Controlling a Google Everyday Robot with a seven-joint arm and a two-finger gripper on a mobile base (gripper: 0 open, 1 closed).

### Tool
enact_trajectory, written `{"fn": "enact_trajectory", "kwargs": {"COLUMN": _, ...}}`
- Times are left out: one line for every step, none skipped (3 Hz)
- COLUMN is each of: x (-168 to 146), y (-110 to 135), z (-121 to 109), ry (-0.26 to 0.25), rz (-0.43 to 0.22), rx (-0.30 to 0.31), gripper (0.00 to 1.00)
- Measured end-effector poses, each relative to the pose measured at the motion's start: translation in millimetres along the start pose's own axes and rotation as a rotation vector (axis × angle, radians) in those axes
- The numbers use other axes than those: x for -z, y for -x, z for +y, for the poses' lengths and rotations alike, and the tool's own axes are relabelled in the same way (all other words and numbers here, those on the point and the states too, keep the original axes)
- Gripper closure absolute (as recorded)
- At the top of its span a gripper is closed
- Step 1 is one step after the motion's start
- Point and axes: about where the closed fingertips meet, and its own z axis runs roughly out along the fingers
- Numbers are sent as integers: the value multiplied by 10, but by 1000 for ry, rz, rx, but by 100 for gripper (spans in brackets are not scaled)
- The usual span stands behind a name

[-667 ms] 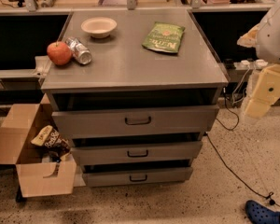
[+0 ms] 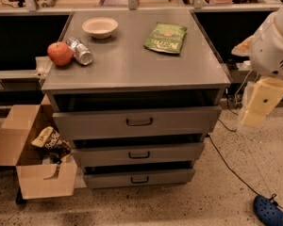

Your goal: Open top drawer

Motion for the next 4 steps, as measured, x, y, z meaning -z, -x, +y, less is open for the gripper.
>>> {"fn": "enact_trajectory", "kwargs": {"x": -505, "y": 42, "z": 134, "ry": 21, "rz": 19, "rx": 107, "gripper": 0}}
{"fn": "enact_trajectory", "kwargs": {"x": -1014, "y": 102, "z": 286, "ry": 69, "rz": -1, "rx": 205, "gripper": 0}}
{"fn": "enact_trajectory", "kwargs": {"x": -1670, "y": 149, "z": 384, "ry": 152, "rz": -34, "rx": 283, "gripper": 0}}
{"fn": "enact_trajectory", "kwargs": {"x": -1747, "y": 125, "z": 349, "ry": 144, "rz": -25, "rx": 280, "gripper": 0}}
